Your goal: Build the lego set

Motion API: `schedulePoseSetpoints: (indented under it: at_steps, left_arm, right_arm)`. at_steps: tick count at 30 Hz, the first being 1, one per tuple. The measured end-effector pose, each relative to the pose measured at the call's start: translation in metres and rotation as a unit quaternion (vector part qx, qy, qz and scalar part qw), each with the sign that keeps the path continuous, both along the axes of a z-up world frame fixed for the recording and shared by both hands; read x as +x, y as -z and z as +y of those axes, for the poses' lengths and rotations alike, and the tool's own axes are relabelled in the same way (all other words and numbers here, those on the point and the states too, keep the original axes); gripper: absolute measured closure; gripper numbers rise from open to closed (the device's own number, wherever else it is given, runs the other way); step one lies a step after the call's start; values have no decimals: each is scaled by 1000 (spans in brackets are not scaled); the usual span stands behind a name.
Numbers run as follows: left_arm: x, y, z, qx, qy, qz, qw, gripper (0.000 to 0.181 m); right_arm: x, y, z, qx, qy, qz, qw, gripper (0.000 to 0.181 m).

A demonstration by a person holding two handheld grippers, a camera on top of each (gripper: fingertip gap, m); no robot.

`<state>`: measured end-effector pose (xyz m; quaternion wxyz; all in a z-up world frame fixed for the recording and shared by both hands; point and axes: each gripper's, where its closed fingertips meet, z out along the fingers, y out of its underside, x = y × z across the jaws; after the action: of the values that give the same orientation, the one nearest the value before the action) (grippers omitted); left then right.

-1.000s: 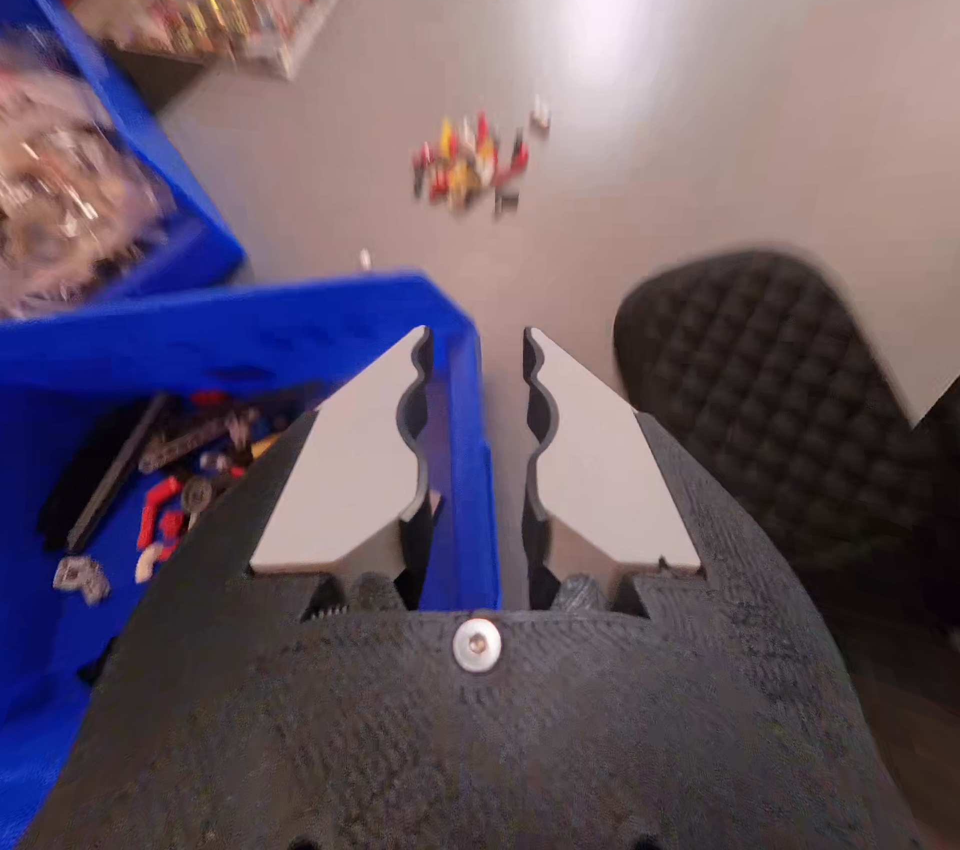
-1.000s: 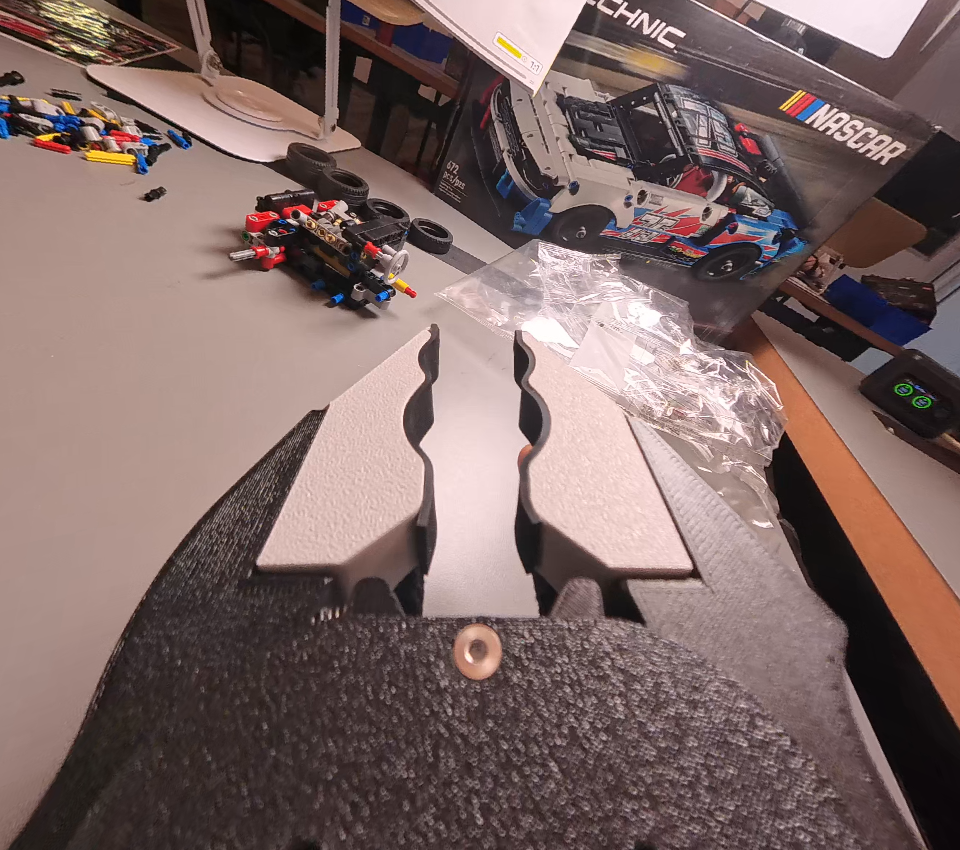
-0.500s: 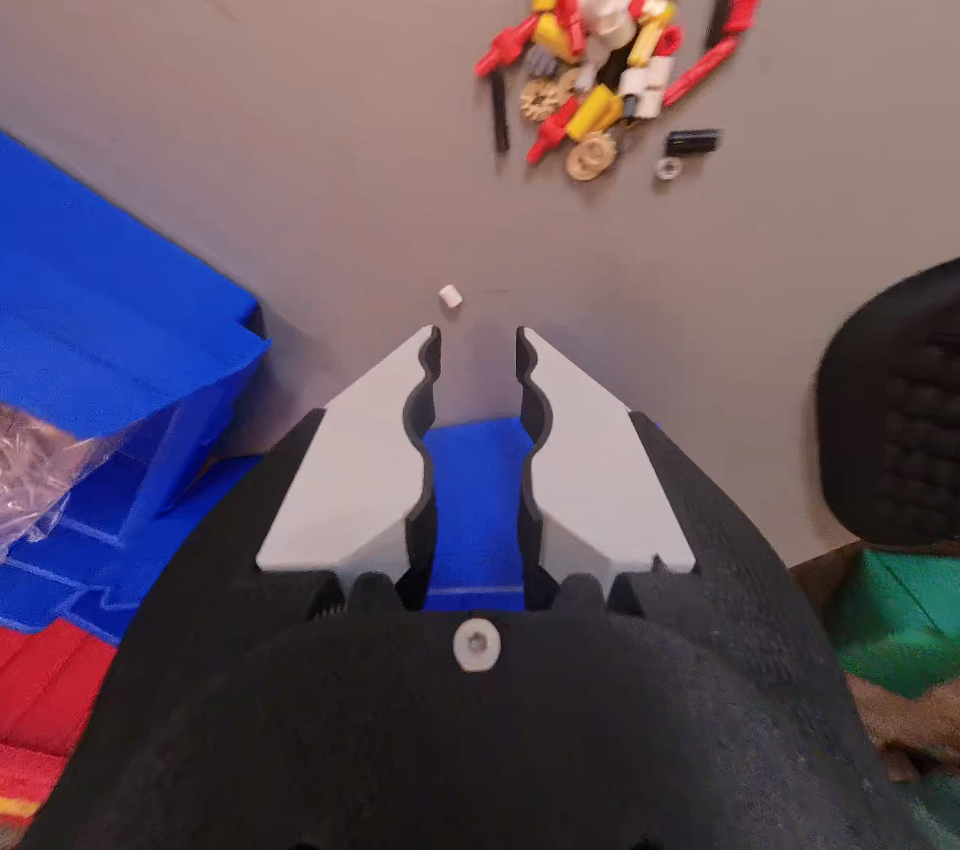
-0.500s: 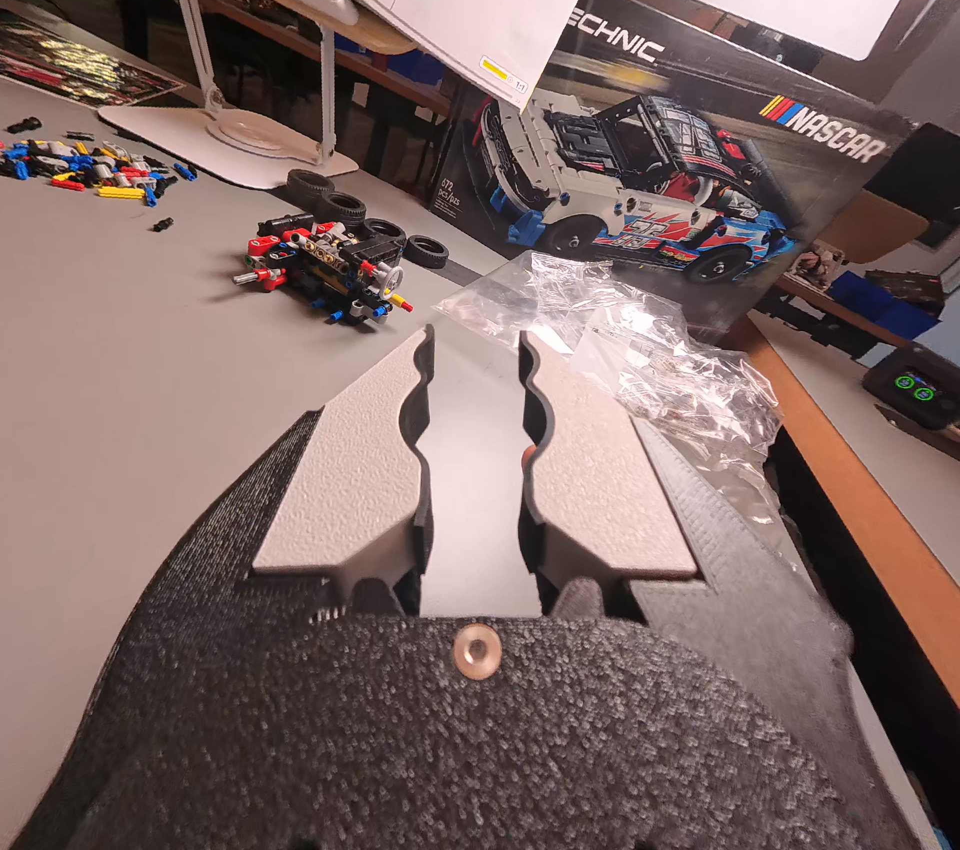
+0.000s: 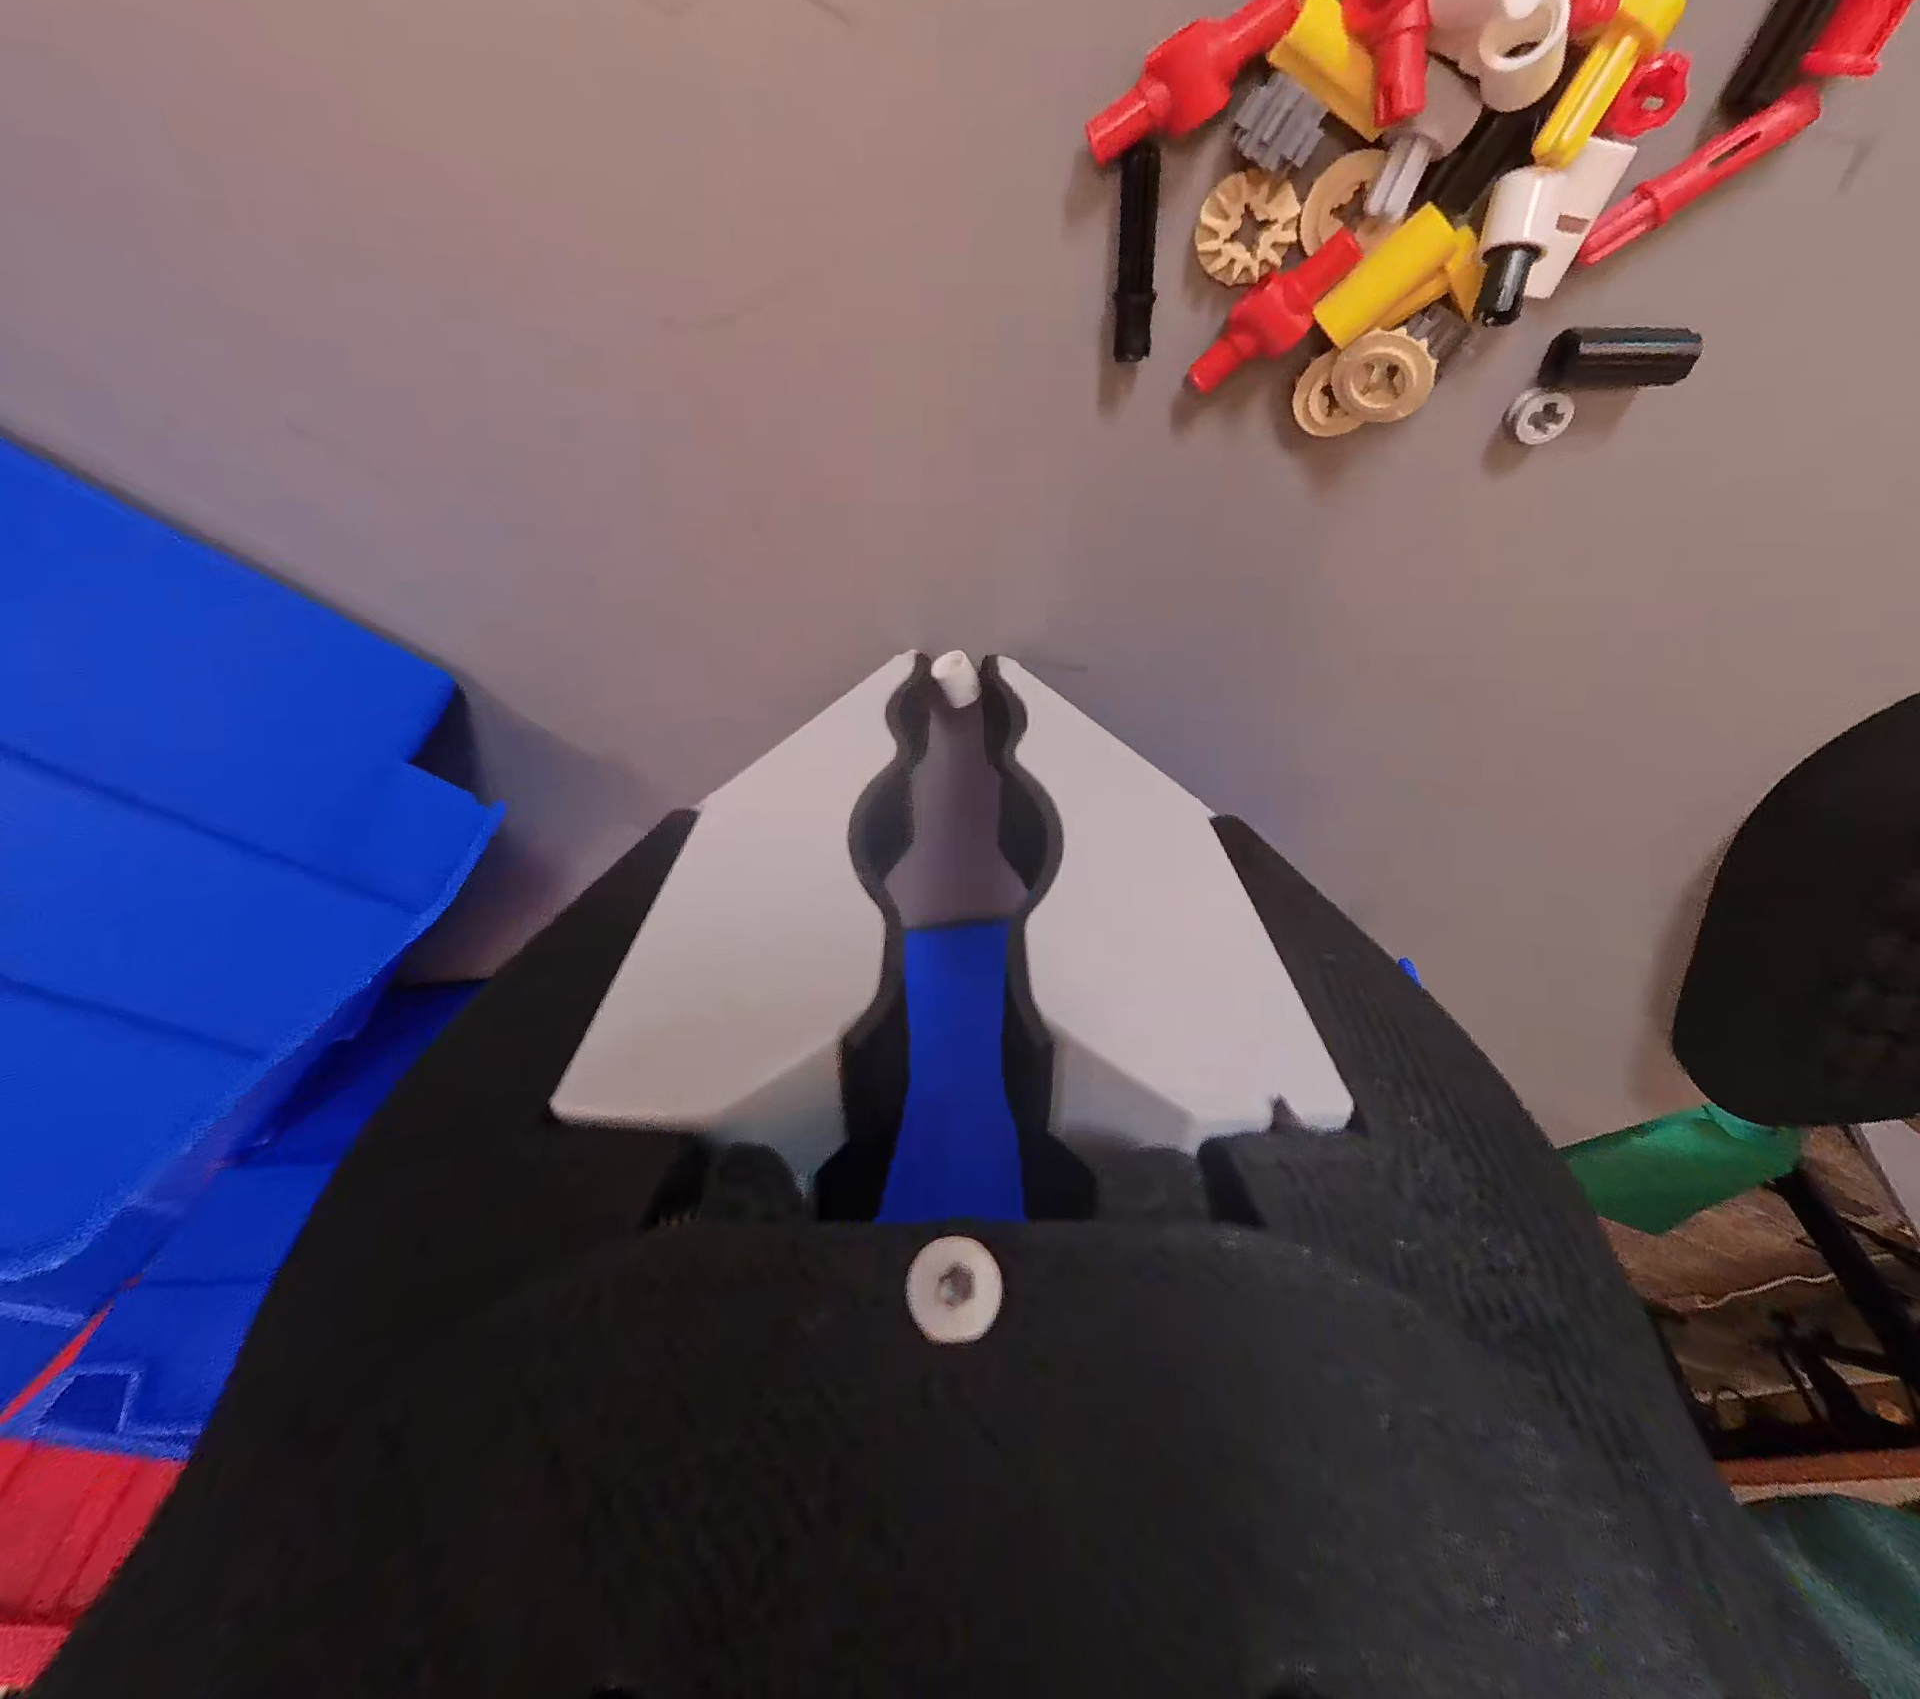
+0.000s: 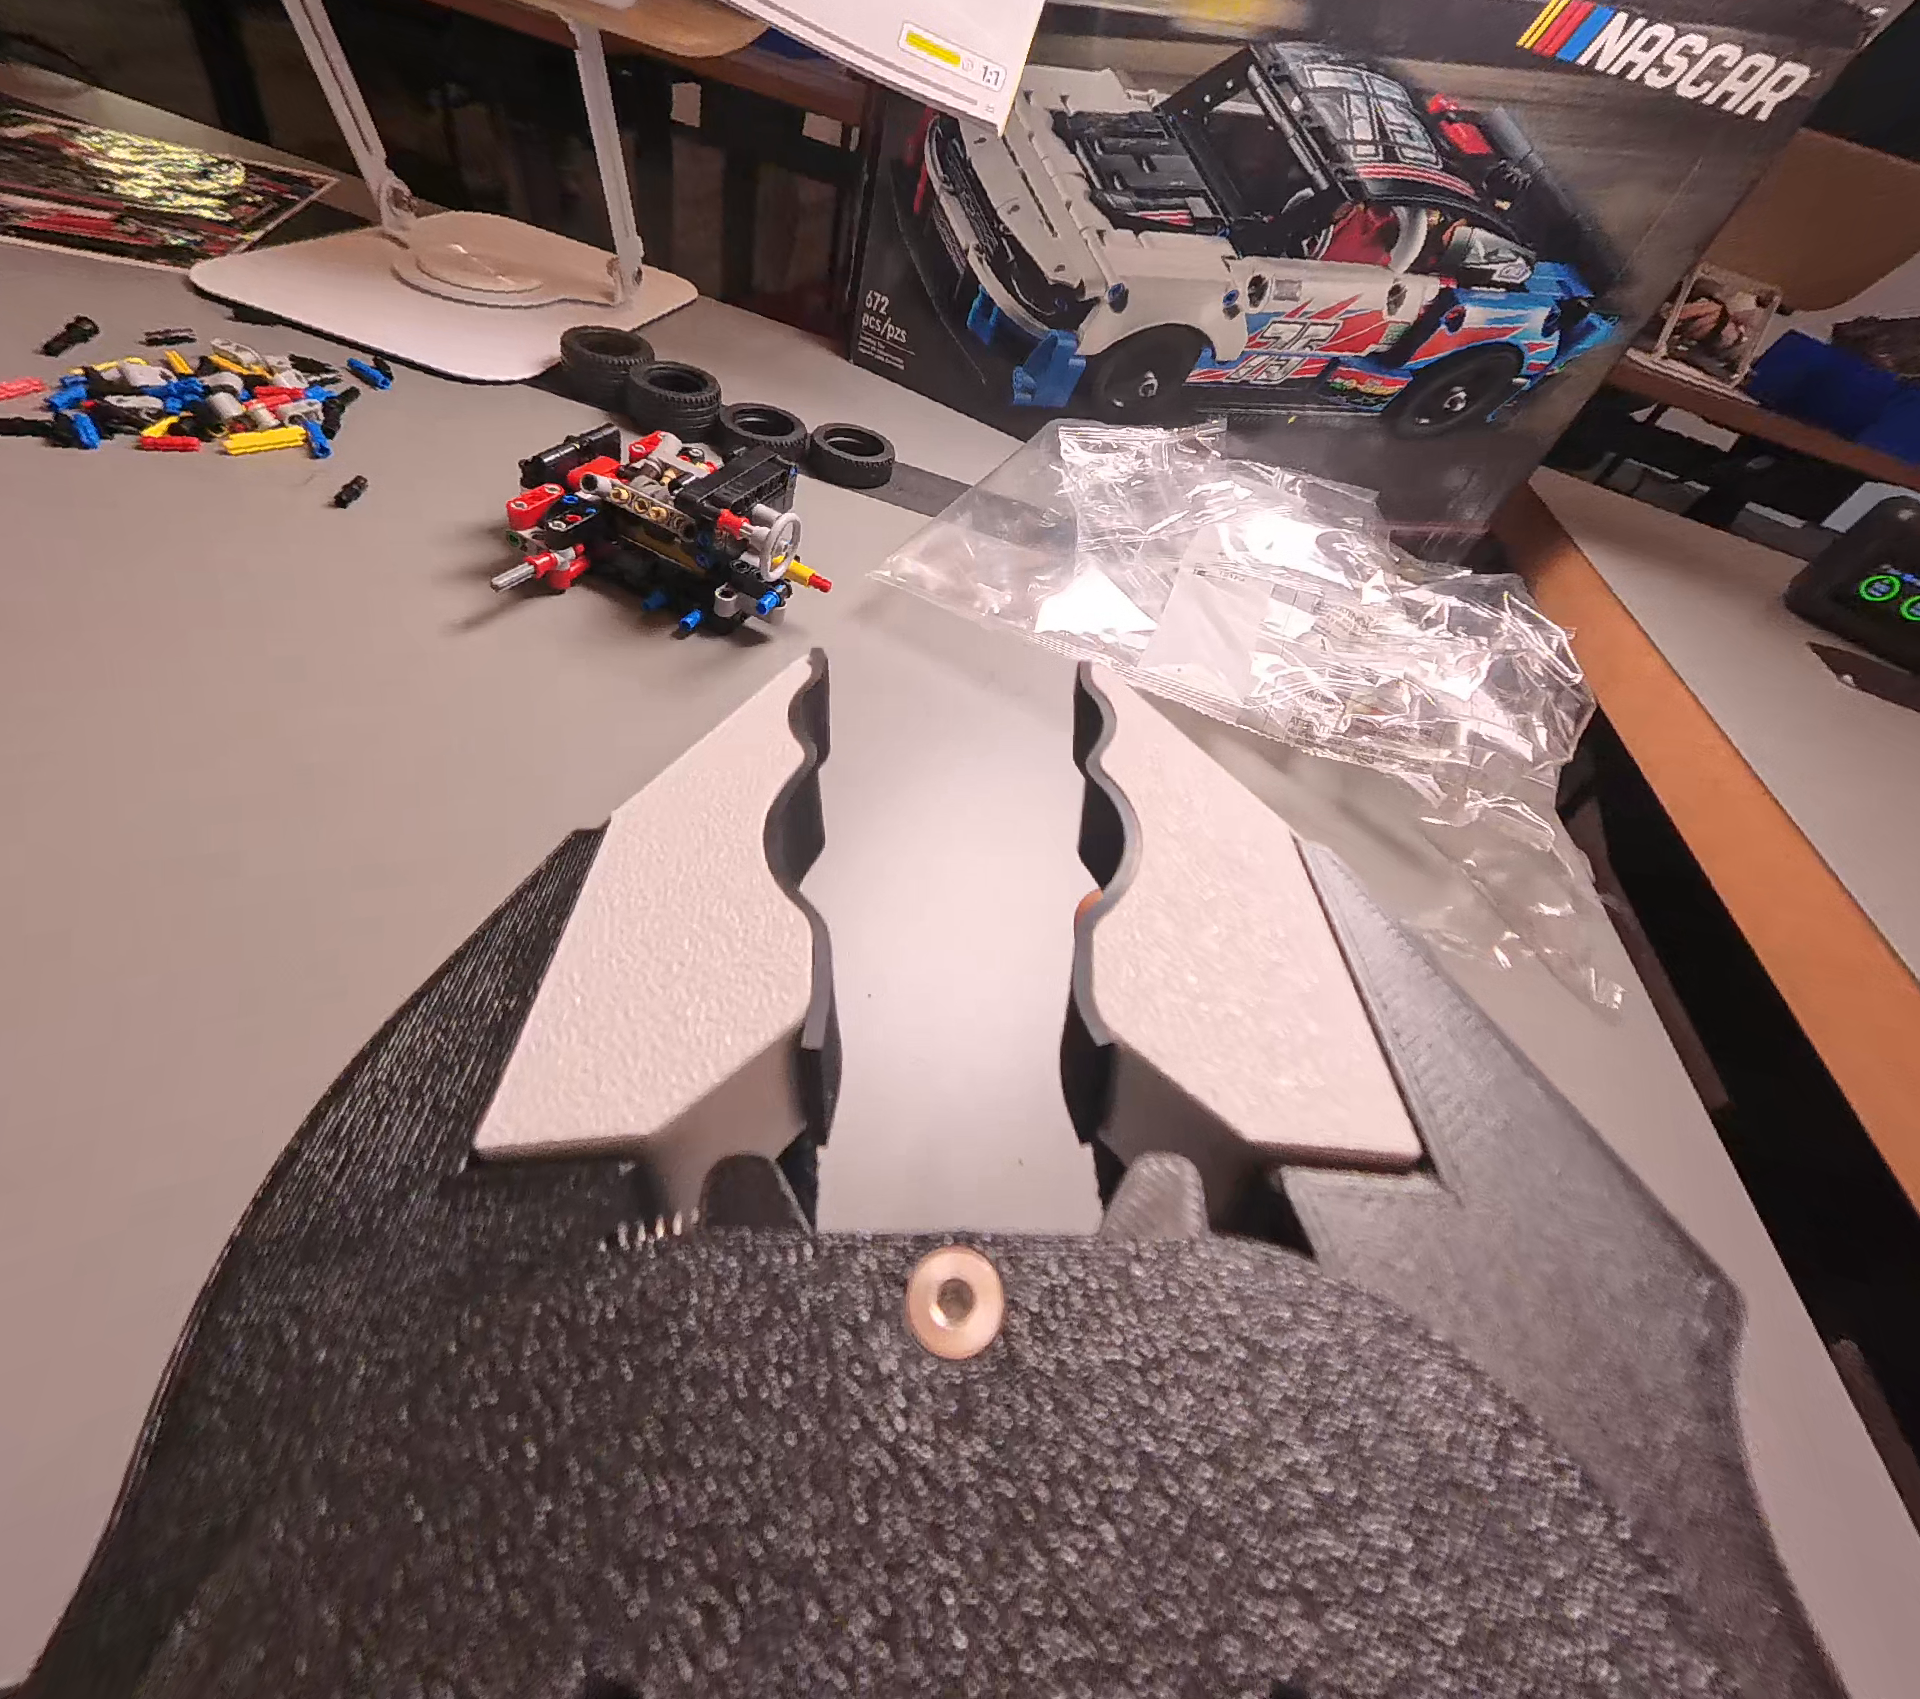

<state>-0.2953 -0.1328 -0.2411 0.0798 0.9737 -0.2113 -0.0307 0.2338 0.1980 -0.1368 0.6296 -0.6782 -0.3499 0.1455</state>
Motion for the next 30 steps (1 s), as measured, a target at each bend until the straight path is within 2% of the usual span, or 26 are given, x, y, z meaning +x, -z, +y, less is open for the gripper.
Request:
schedulePoseSetpoints:
  at_steps: [7, 15, 20, 22, 25, 30]
  left_arm:
    - [40, -7, 33, 78, 4, -79, 994, 174]
    - [61, -8, 49, 101, 11, -116, 988, 173]
    - [62, -23, 62, 160, -28, -136, 977, 163]
    - [54, -24, 63, 176, -55, -116, 976, 160]
    - [40, -13, 56, 158, -95, -87, 979, 159]
    - [43, -3, 52, 126, -113, -108, 980, 170]
  right_arm:
    - [0, -2, -2, 6, 5, -2, 1000, 135]
    - [0, 6, -3, 1, 4, -13, 1000, 136]
    - [0, 6, -3, 2, 2, -9, 1000, 137]
    - [0, 7, -3, 2, 0, -10, 1000, 138]
    - [-2, 10, -3, -2, -5, -11, 1000, 138]
    - [-2, 10, -4, -1, -8, -10, 1000, 139]
